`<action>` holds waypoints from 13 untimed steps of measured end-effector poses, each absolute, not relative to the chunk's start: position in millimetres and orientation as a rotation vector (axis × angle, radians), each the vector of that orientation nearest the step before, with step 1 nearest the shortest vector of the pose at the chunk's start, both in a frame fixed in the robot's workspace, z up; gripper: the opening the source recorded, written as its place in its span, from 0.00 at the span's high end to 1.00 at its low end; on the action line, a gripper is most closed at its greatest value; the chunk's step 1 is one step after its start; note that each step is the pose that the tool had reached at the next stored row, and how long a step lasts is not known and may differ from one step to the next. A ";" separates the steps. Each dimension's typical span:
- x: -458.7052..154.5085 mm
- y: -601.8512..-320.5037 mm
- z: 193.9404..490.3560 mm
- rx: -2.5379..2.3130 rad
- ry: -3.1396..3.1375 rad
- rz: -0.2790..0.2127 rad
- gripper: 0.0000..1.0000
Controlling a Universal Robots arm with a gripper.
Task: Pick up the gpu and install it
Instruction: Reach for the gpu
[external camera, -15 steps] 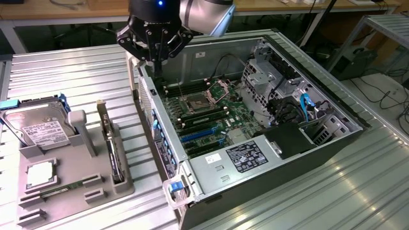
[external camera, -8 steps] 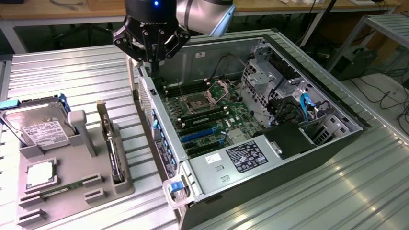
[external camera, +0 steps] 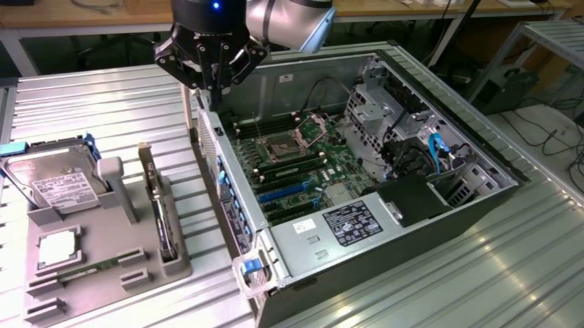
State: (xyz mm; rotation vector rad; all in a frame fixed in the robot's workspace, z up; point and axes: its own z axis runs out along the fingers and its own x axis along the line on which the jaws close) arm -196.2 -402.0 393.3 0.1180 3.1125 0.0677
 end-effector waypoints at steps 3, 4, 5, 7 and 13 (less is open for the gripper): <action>-199.0 -402.3 393.3 0.118 3.112 0.068 0.89; -200.0 -402.4 393.3 0.118 3.112 0.068 0.89; -200.9 -402.5 393.3 0.118 3.112 0.068 0.89; -202.8 -402.7 393.3 0.118 3.112 0.068 0.89; -209.5 -403.6 393.3 0.118 3.112 0.068 0.89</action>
